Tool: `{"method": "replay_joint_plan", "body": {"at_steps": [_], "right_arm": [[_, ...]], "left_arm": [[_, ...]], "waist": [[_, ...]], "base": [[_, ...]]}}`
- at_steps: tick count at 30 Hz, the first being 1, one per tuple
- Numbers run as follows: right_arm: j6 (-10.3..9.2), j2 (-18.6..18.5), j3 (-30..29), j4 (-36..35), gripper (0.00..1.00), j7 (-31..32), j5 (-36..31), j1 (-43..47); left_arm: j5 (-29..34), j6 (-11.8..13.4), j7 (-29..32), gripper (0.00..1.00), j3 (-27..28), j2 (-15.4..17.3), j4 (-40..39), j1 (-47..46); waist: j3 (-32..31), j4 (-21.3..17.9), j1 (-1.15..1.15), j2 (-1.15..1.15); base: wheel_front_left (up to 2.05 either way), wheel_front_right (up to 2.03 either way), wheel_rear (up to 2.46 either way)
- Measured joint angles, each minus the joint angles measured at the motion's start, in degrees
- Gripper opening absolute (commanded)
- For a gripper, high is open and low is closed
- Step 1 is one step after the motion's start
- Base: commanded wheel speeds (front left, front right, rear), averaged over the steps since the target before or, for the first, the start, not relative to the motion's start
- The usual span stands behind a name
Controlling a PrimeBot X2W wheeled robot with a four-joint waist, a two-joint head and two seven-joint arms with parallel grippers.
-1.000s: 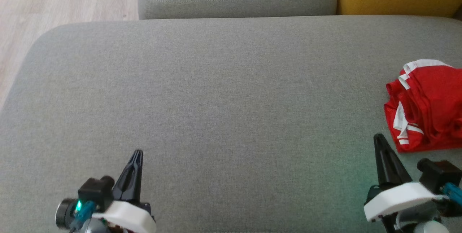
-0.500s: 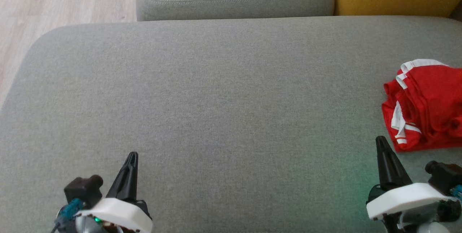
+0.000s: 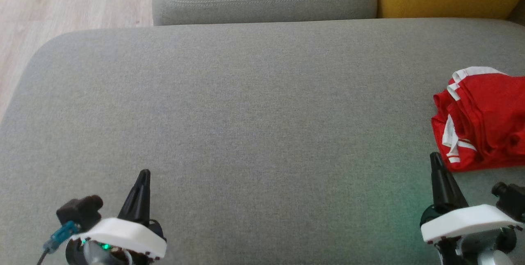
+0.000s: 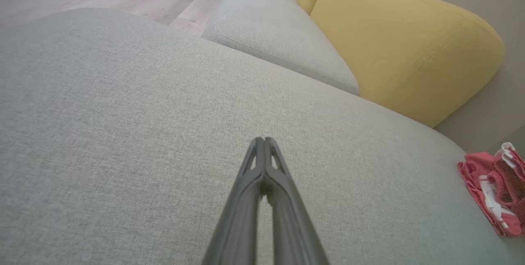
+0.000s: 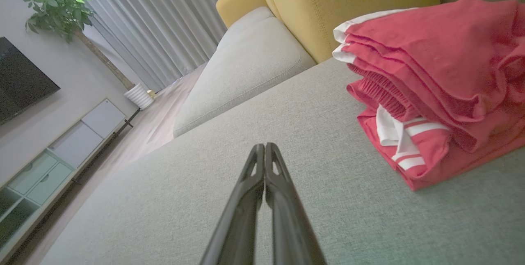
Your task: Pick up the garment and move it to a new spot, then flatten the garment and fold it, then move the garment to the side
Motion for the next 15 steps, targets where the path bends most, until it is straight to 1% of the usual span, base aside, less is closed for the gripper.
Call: {"method": "replay_joint_plan", "body": {"at_steps": [7,8,13,15], "right_arm": [[0.00,-0.05,-0.08,0.76,0.00,0.18,4.65,-0.37],[0.00,-0.05,-0.09,0.88,0.00,0.18,5.31,-0.40],[0.00,-0.10,-0.16,1.44,0.00,0.25,8.67,-0.93],[0.00,-0.12,-0.25,1.72,0.00,0.45,10.10,-1.41]], "left_arm": [[-4.54,-0.12,1.02,0.00,1.26,-0.29,0.35,-0.33],[-5.16,-0.51,1.04,0.00,1.34,-0.35,0.40,-0.33],[-8.50,-0.62,1.96,0.00,1.77,-0.58,0.64,-0.55],[-9.77,-1.08,2.03,0.00,2.09,-0.69,0.74,-0.60]], "waist": [[-0.10,-0.18,0.00,0.00],[-0.12,-0.21,0.00,0.00],[-0.19,-0.34,0.00,0.00],[-0.22,-0.40,0.00,0.00]], "base": [[0.00,0.00,0.00],[0.00,0.00,0.00],[0.00,0.00,0.00],[0.00,0.00,0.00]]}}
